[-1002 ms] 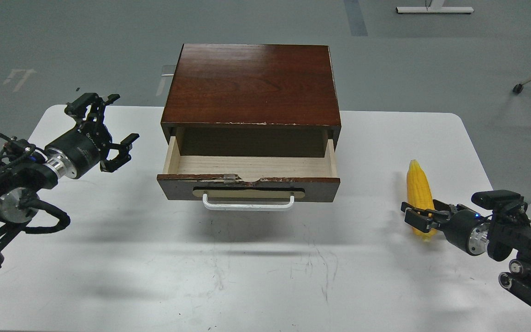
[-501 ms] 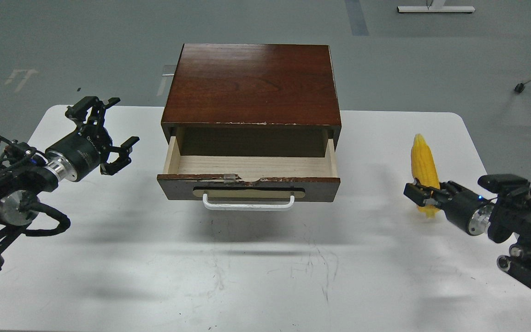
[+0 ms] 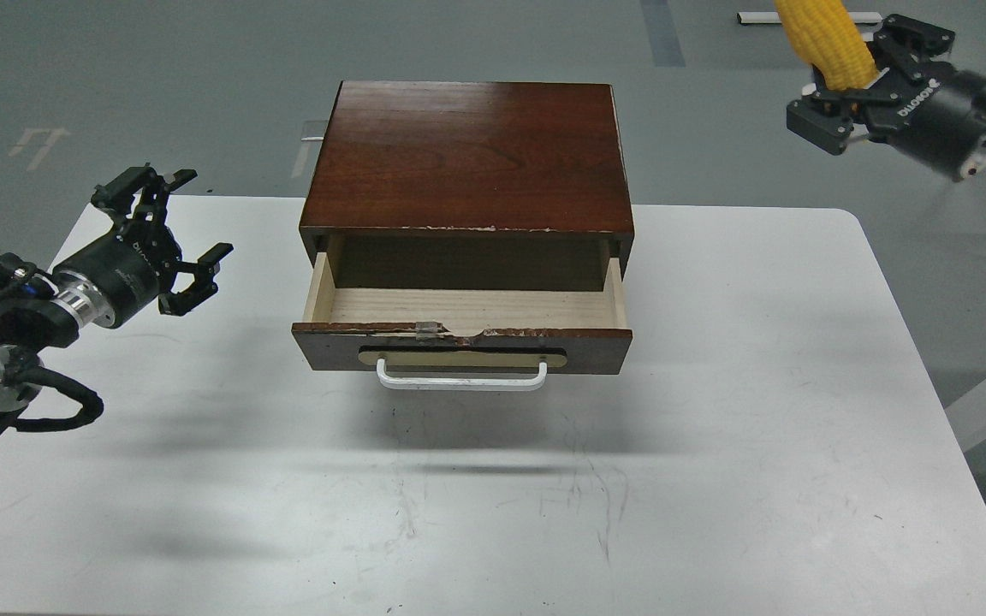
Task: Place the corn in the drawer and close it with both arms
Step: 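Lift the corn with the right gripper and carry it over the drawer, then lower the corn into the open drawer and open the right gripper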
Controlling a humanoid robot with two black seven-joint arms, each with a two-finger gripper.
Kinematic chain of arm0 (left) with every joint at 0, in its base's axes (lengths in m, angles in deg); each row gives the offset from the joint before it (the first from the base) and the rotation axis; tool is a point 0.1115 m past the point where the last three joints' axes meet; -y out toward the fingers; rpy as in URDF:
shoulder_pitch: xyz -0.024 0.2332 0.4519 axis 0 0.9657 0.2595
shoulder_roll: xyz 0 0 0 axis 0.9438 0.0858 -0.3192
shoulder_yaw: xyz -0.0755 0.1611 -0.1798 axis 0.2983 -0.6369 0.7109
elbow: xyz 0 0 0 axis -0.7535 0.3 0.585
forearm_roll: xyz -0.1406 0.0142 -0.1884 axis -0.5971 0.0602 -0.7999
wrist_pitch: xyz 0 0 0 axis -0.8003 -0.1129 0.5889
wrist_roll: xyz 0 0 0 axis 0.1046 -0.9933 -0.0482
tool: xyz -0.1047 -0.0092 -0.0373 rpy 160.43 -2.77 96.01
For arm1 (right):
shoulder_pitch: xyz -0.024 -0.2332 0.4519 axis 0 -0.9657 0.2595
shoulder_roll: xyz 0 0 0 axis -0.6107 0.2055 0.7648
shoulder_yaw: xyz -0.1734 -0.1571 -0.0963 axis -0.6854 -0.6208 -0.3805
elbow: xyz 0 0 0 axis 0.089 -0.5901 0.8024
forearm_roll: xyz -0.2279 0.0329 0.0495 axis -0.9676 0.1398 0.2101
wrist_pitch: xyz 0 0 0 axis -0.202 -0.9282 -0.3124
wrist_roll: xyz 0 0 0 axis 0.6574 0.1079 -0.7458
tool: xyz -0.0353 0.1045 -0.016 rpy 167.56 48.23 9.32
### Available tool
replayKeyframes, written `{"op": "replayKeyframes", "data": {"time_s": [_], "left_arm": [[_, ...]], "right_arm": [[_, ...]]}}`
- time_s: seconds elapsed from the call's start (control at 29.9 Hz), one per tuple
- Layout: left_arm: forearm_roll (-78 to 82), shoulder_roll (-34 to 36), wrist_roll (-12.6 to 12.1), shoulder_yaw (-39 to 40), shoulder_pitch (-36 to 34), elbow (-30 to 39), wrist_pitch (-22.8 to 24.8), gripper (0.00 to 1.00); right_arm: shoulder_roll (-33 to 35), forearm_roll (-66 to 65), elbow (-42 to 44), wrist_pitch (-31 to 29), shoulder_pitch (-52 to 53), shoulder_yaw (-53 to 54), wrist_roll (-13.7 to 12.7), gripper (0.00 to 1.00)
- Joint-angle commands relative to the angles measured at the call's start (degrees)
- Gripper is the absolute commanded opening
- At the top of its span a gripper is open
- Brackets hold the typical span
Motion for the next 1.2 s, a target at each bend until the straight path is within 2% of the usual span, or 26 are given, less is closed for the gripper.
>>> {"op": "replayKeyframes", "data": {"time_s": [0.0,0.03,0.4,0.53,0.73,0.8,0.87,0.9,0.97,1.07,1.1,1.17], "left_arm": [[-0.01,0.80,0.08,0.00,0.32,0.03,-0.01,0.99],[-0.01,1.15,0.08,0.00,0.33,0.03,-0.01,0.99],[-0.62,4.14,2.45,0.18,0.85,0.11,0.07,0.99],[-0.62,4.85,2.45,0.44,0.76,0.11,0.16,0.99],[-0.54,5.29,2.45,0.44,0.85,0.11,0.25,0.99],[-0.53,5.29,2.45,0.36,1.11,0.11,0.25,0.99],[-0.53,5.29,2.45,0.36,1.38,0.11,0.25,0.99],[-0.53,5.29,2.45,0.36,1.55,0.11,0.25,0.99],[-0.53,5.29,2.45,0.36,1.56,0.11,0.34,0.99],[-0.53,5.38,2.45,0.36,1.56,0.11,0.34,0.99],[-0.53,5.38,2.45,0.36,1.56,0.11,0.25,0.99],[-0.53,5.38,2.45,0.36,1.56,0.11,0.34,0.99]], "right_arm": [[-3.95,-0.47,-2.14,0.42,2.25,-3.58,2.17,0.00],[-5.17,-1.69,-3.54,0.42,2.43,-4.45,2.79,0.00],[-18.97,-11.45,-8.65,-0.64,6.02,-7.44,2.71,0.00],[-21.62,-11.46,-8.65,-0.90,7.35,-10.52,2.71,0.00],[-21.62,-11.46,-8.13,-1.78,7.00,-11.14,2.71,0.00],[-21.62,-11.46,-8.04,-3.09,7.44,-11.23,2.62,0.13],[-21.53,-11.46,-8.04,-4.06,7.61,-11.14,2.62,0.22],[-21.45,-11.46,-8.12,-4.24,7.62,-11.23,2.62,0.34],[-21.45,-11.46,-8.21,-4.24,7.53,-11.14,2.71,0.42],[-21.53,-11.46,-8.48,-4.24,7.35,-11.05,2.62,0.60],[-21.62,-11.46,-8.48,-4.24,7.26,-11.05,2.62,0.70],[-21.62,-11.46,-8.48,-4.24,7.18,-11.05,2.62,0.79]]}}
